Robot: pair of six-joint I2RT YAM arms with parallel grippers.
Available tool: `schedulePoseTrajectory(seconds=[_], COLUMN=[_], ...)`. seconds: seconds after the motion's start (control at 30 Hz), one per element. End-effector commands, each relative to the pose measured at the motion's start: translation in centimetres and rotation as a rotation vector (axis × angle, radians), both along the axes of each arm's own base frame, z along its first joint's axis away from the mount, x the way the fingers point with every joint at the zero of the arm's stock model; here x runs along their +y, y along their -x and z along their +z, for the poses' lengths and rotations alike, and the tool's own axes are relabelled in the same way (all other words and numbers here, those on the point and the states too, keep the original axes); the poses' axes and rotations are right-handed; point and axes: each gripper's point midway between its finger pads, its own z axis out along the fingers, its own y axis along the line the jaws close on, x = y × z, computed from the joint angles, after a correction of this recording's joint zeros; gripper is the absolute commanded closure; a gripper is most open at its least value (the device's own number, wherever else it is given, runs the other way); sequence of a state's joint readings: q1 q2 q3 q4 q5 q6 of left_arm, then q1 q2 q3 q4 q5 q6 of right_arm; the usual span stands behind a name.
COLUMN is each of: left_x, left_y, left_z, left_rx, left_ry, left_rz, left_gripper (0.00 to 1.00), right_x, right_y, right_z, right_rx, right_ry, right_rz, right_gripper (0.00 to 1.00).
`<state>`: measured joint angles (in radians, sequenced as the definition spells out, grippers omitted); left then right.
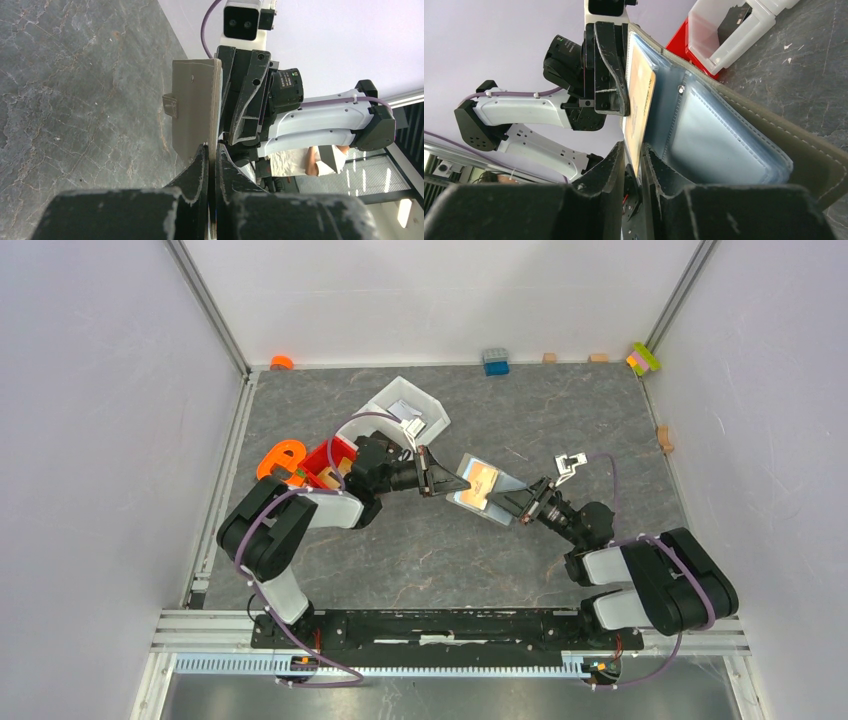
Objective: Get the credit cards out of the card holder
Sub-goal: Remove the credit card from the card holder.
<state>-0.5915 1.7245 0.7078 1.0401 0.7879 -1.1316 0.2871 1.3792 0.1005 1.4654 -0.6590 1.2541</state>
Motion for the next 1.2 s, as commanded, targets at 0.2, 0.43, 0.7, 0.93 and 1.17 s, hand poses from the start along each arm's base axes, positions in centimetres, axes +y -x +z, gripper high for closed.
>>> schedulePoseTrajectory(seconds=[0.2, 0.43, 0.7, 0.93, 1.17], left_x=[-1.8, -2.2, -1.9, -1.0, -0.1], left_y=[0.6, 0.5, 0.3, -0.2, -0.8], left_z=[1.8, 1.2, 1.1, 1.5, 1.8], left_rx=[-0.101, -0.086, -0.092, -0.092, -0.084], left_ry=[0.024, -0.005, -0.021, -0.004, 0.023], left_rz=[-0.056, -0.059, -0.039, -0.012, 0.021], left_gripper=[0.98, 0.95, 0.76, 0.79, 0.98], right_x=[-0.4, -0.5, -0.4, -0.2, -0.2], right_y=[3.3, 3.6, 3.2, 2.6, 2.6], right_z=[9.0, 9.3, 8.9, 8.1, 8.2], right_rx=[-0.466, -0.478, -0.464, -0.43, -0.433], right_ry=[-0.146, -0.149, -0.138, -0.112, -0.113], right_rz=[0.049, 0.054, 0.047, 0.042, 0.043], right_gripper=[0.74, 0.77, 0.94, 0.97, 0.82])
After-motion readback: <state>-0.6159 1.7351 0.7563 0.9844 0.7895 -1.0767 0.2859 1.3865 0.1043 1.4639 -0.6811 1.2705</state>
